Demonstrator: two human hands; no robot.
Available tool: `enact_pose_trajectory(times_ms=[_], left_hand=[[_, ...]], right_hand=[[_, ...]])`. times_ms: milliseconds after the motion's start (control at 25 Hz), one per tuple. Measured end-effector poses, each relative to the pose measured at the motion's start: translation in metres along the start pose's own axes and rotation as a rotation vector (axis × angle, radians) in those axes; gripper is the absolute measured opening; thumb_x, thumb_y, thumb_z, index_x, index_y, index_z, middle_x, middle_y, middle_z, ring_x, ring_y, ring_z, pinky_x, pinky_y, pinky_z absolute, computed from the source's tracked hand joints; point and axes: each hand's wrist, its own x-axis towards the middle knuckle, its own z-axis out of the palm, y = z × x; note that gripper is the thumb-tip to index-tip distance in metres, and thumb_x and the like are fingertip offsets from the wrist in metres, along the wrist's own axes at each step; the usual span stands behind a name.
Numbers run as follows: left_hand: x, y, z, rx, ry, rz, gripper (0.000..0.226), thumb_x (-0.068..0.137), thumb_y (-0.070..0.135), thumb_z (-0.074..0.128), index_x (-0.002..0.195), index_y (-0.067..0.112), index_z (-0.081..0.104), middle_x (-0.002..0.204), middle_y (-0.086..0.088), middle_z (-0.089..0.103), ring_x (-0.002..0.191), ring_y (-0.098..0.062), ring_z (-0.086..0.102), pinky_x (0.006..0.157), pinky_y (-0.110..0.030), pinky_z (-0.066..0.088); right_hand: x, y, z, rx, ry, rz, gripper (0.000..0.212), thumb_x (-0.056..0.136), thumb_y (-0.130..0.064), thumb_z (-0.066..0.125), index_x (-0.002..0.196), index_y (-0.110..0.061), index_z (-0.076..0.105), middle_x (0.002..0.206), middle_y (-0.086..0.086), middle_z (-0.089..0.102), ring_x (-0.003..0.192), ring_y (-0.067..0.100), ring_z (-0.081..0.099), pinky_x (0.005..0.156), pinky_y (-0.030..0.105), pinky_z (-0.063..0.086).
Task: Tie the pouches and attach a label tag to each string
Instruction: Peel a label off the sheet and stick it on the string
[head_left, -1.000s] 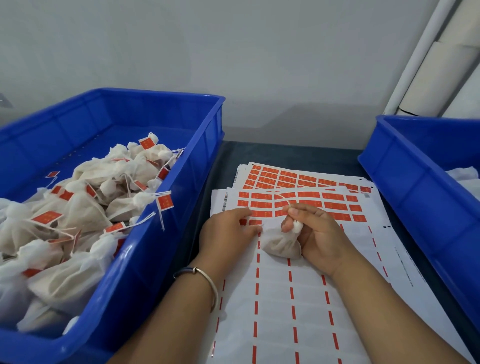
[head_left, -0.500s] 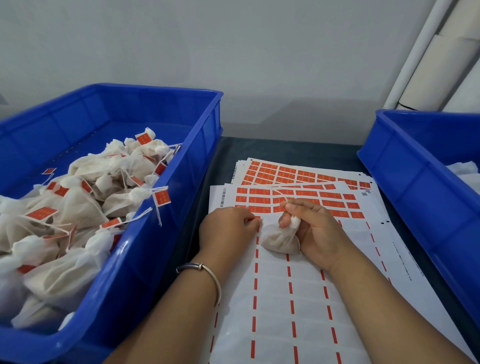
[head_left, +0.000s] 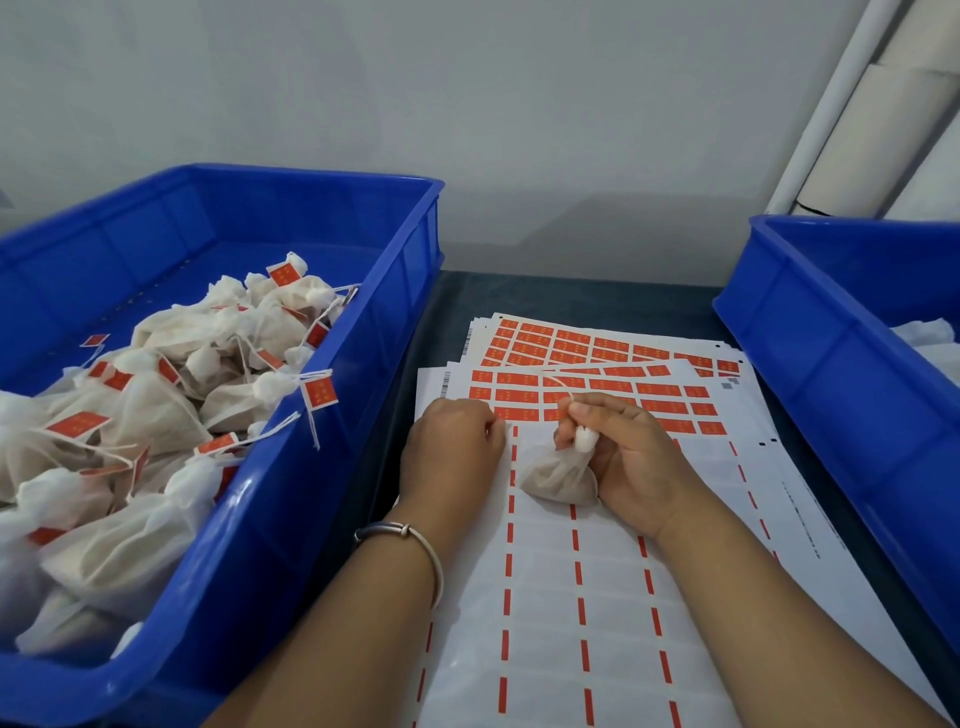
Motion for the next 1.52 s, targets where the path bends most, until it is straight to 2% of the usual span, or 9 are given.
enact_pose_trajectory(times_ms=[200, 400, 520, 600, 720, 880, 1040, 1240, 1520], left_hand=[[0.004, -0.001, -0.009, -0.342, 0.171, -0.296, 0.014, 0.097, 0.029, 0.045, 0.084, 0.028, 0.051, 0.08, 0.015, 0.047, 0.067, 0.001, 0.049, 0.048, -0.006, 0.033], [-0.006, 0.011, -0.028, -0.575, 0.447, -0.239, 0.017, 0.097, 0.029, 0.044, 0.082, 0.033, 0.049, 0.08, 0.02, 0.052, 0.075, -0.002, 0.056, 0.057, -0.007, 0.038], [-0.014, 0.024, -0.033, -0.777, 0.294, -0.254, 0.02, 0.096, 0.027, 0.046, 0.079, 0.033, 0.054, 0.071, 0.014, 0.06, 0.074, 0.007, 0.059, 0.052, -0.004, 0.042], [-0.019, 0.033, -0.033, -0.933, 0.149, -0.299, 0.018, 0.096, 0.023, 0.047, 0.084, 0.029, 0.061, 0.072, 0.011, 0.065, 0.072, 0.003, 0.063, 0.054, -0.006, 0.045], [-0.024, 0.042, -0.034, -1.019, 0.016, -0.337, 0.019, 0.096, 0.022, 0.048, 0.087, 0.026, 0.065, 0.074, 0.013, 0.068, 0.074, -0.004, 0.067, 0.062, -0.013, 0.051], [-0.027, 0.049, -0.037, -1.096, -0.089, -0.391, 0.022, 0.096, 0.025, 0.048, 0.085, 0.028, 0.066, 0.076, 0.014, 0.07, 0.08, -0.009, 0.068, 0.073, -0.02, 0.051], [-0.028, 0.053, -0.04, -1.145, -0.17, -0.427, 0.018, 0.095, 0.03, 0.049, 0.089, 0.029, 0.067, 0.082, 0.014, 0.072, 0.093, -0.014, 0.066, 0.081, -0.028, 0.05], [-0.031, 0.057, -0.046, -1.187, -0.204, -0.374, 0.02, 0.094, 0.034, 0.049, 0.086, 0.033, 0.068, 0.086, 0.017, 0.072, 0.091, -0.008, 0.067, 0.072, -0.018, 0.048], [-0.033, 0.059, -0.049, -1.2, -0.272, -0.33, 0.031, 0.095, 0.034, 0.046, 0.079, 0.041, 0.071, 0.09, 0.019, 0.071, 0.094, -0.007, 0.066, 0.088, -0.028, 0.047]], right_hand=[[-0.005, -0.006, 0.005, -0.017, 0.075, -0.013, 0.014, 0.078, -0.025, 0.065, 0.075, -0.028, 0.078, 0.085, -0.006, 0.074, 0.079, 0.01, 0.071, 0.061, 0.023, 0.055], [-0.01, -0.018, 0.008, -0.249, 0.136, -0.156, 0.016, 0.059, -0.04, 0.067, 0.071, -0.035, 0.076, 0.085, -0.02, 0.072, 0.083, 0.002, 0.069, 0.064, 0.019, 0.055], [-0.015, -0.023, 0.012, -0.405, 0.12, -0.266, 0.015, 0.061, -0.046, 0.064, 0.069, -0.036, 0.072, 0.083, -0.024, 0.07, 0.086, -0.002, 0.067, 0.068, 0.015, 0.054], [-0.018, -0.026, 0.016, -0.489, 0.092, -0.348, 0.004, 0.073, -0.039, 0.065, 0.073, -0.036, 0.068, 0.078, -0.029, 0.068, 0.084, -0.007, 0.064, 0.063, 0.009, 0.051], [-0.02, -0.029, 0.016, -0.57, 0.062, -0.445, 0.017, 0.084, -0.02, 0.066, 0.077, -0.036, 0.065, 0.071, -0.031, 0.066, 0.08, -0.007, 0.064, 0.06, 0.003, 0.046], [-0.024, -0.037, 0.016, -0.638, 0.032, -0.477, 0.021, 0.087, -0.02, 0.062, 0.079, -0.039, 0.063, 0.074, -0.028, 0.065, 0.083, -0.01, 0.061, 0.066, 0.002, 0.046], [-0.026, -0.042, 0.018, -0.705, 0.023, -0.539, 0.022, 0.086, -0.021, 0.064, 0.079, -0.041, 0.063, 0.081, -0.021, 0.061, 0.089, -0.003, 0.057, 0.072, 0.005, 0.047], [-0.028, -0.045, 0.022, -0.704, 0.05, -0.576, 0.02, 0.083, -0.025, 0.067, 0.076, -0.043, 0.063, 0.082, -0.022, 0.059, 0.088, 0.0, 0.057, 0.07, 0.005, 0.046], [-0.03, -0.045, 0.023, -0.638, 0.111, -0.536, 0.018, 0.083, -0.022, 0.068, 0.075, -0.036, 0.064, 0.095, -0.017, 0.054, 0.091, 0.005, 0.055, 0.068, 0.001, 0.044]])
